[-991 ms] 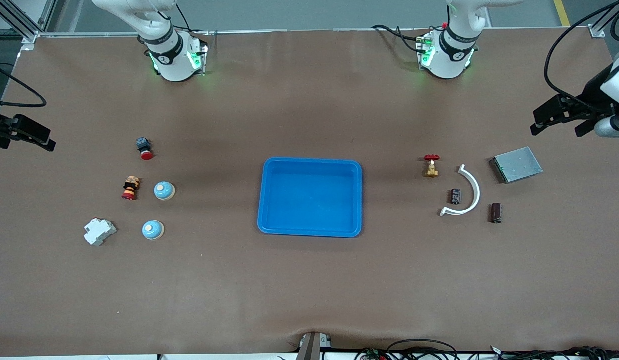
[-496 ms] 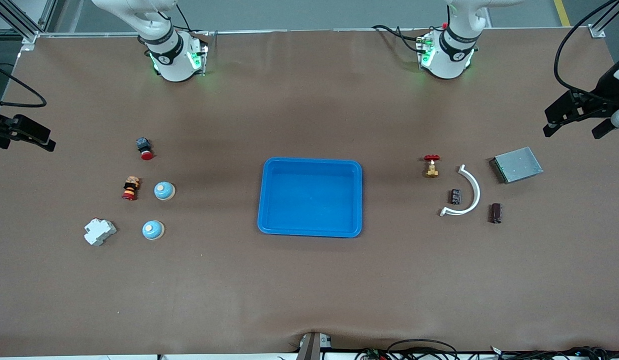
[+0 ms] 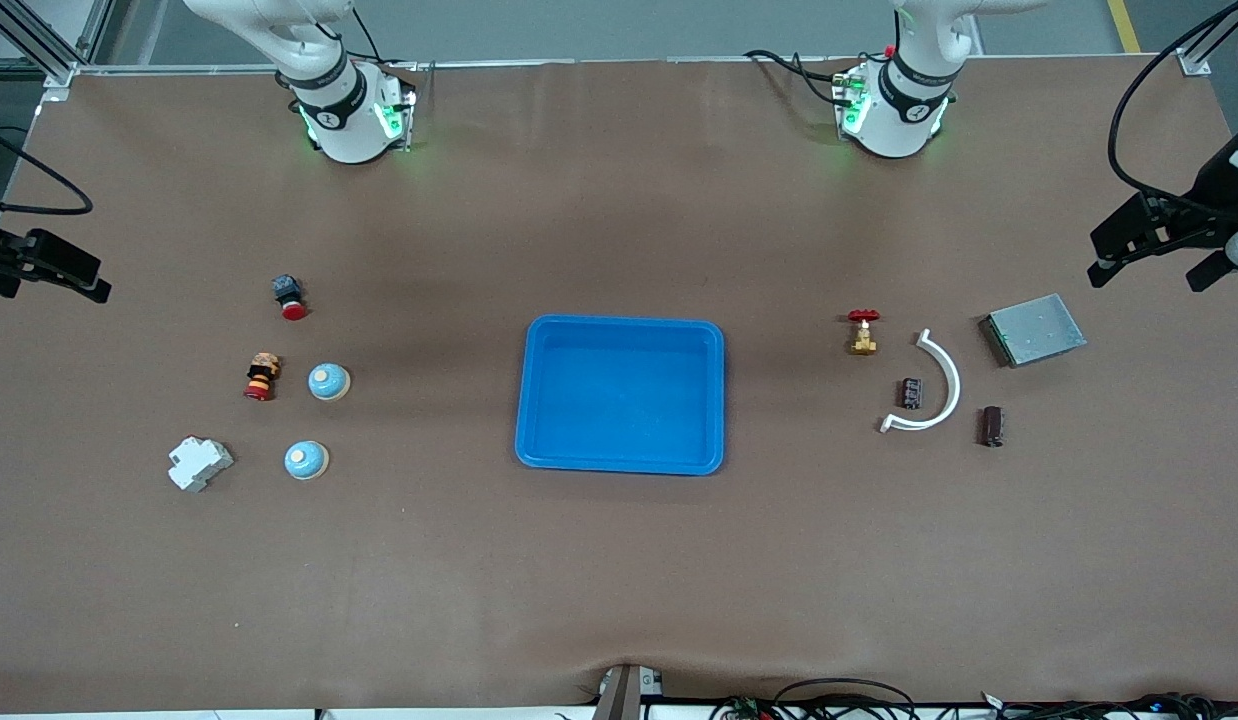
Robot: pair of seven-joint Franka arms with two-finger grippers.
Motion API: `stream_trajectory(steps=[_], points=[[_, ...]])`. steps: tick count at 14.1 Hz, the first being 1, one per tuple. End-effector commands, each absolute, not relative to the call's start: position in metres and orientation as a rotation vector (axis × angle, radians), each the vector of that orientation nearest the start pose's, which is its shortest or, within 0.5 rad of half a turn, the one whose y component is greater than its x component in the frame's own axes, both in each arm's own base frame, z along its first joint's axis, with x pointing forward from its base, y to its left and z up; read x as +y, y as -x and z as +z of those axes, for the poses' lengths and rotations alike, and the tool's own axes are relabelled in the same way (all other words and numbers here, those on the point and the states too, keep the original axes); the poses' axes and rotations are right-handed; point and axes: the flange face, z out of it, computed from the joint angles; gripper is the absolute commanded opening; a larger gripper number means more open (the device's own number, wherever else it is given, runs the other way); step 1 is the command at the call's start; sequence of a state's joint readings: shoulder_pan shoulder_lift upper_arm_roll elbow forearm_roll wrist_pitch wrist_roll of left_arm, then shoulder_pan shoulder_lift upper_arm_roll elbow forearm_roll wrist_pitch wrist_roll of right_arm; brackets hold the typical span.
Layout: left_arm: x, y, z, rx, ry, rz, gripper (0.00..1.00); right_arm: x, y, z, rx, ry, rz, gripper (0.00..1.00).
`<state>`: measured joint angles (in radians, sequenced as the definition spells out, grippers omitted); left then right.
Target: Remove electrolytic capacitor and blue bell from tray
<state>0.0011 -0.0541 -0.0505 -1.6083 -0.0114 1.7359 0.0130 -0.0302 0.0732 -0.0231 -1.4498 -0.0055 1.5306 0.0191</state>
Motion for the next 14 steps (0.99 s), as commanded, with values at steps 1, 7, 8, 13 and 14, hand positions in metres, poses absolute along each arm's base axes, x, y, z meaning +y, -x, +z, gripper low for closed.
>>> stream_trajectory(steps=[1, 7, 8, 13, 14], points=[[-0.0288, -0.5559, 0.6585, 0.077, 3.136, -0.304, 1.00, -0.0334, -0.5668, 0.6445, 0.128, 3.162, -0.021, 1.00], [-0.0249, -0.5564, 0.6636, -0.039, 3.146, -0.321, 1.00, -0.0332, -0.5667, 0.6444, 0.125, 3.160, -0.019, 1.00], [-0.0241, -0.5565, 0.6636, -0.042, 3.146, -0.321, 1.00, -0.0326, -0.5667, 0.6444, 0.123, 3.162, -0.019, 1.00], [-0.0247, -0.5631, 0.6557, -0.045, 3.146, -0.309, 1.00, -0.0326, -0.5674, 0.6444, 0.123, 3.162, -0.021, 1.00], [-0.0264, -0.5640, 0.6539, -0.042, 3.147, -0.304, 1.00, -0.0326, -0.5670, 0.6454, 0.123, 3.162, -0.026, 1.00]])
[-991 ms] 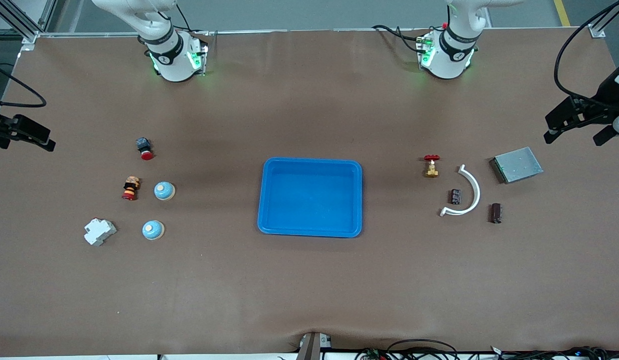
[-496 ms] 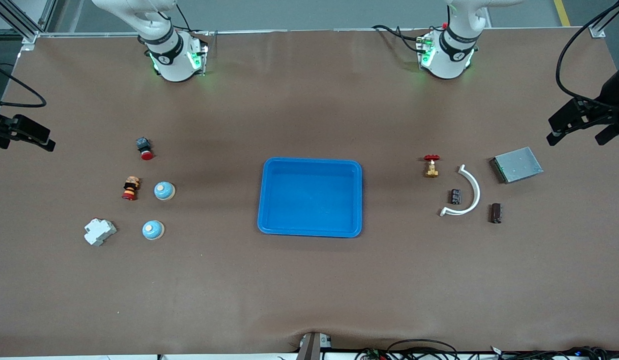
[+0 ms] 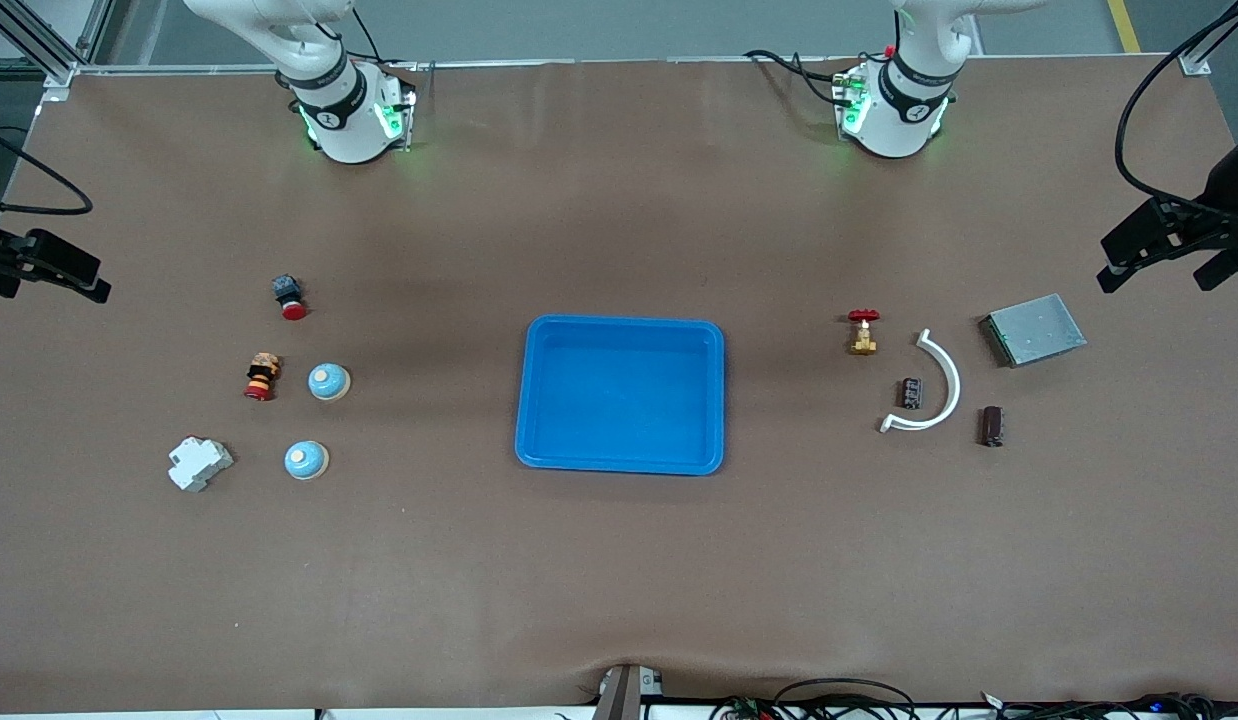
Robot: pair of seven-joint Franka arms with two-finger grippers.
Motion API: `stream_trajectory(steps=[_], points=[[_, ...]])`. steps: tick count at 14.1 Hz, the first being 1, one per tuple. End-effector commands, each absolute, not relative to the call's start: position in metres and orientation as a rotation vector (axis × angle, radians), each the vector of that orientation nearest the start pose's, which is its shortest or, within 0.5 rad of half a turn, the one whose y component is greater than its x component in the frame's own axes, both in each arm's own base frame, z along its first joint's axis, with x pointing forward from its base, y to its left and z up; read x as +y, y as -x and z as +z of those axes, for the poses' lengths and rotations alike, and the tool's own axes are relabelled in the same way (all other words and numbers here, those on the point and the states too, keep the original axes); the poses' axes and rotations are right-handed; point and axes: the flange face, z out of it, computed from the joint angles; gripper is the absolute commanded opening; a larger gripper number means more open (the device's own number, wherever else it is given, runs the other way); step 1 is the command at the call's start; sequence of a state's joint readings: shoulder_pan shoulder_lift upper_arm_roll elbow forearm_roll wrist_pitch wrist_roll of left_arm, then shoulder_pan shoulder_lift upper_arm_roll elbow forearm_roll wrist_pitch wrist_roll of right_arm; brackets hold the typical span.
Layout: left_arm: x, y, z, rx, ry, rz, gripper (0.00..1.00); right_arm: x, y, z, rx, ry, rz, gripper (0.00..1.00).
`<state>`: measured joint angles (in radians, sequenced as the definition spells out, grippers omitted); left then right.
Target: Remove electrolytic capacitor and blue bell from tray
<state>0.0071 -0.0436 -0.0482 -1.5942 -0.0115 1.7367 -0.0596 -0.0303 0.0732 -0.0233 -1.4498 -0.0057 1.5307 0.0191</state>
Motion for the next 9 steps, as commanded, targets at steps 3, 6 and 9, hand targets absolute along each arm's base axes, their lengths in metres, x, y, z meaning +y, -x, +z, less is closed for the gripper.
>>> stream_trajectory(steps=[3, 6, 9], points=[[-0.0240, -0.5641, 0.6539, -0.050, 3.148, -0.304, 1.00, -0.0324, -0.5675, 0.6438, 0.125, 3.160, -0.021, 1.00], [-0.0237, -0.5641, 0.6539, -0.052, 3.145, -0.304, 1.00, -0.0324, -0.5675, 0.6445, 0.123, 3.160, -0.024, 1.00], [-0.0230, -0.5642, 0.6539, -0.054, 3.147, -0.304, 1.00, -0.0326, -0.5674, 0.6444, 0.123, 3.162, -0.021, 1.00]])
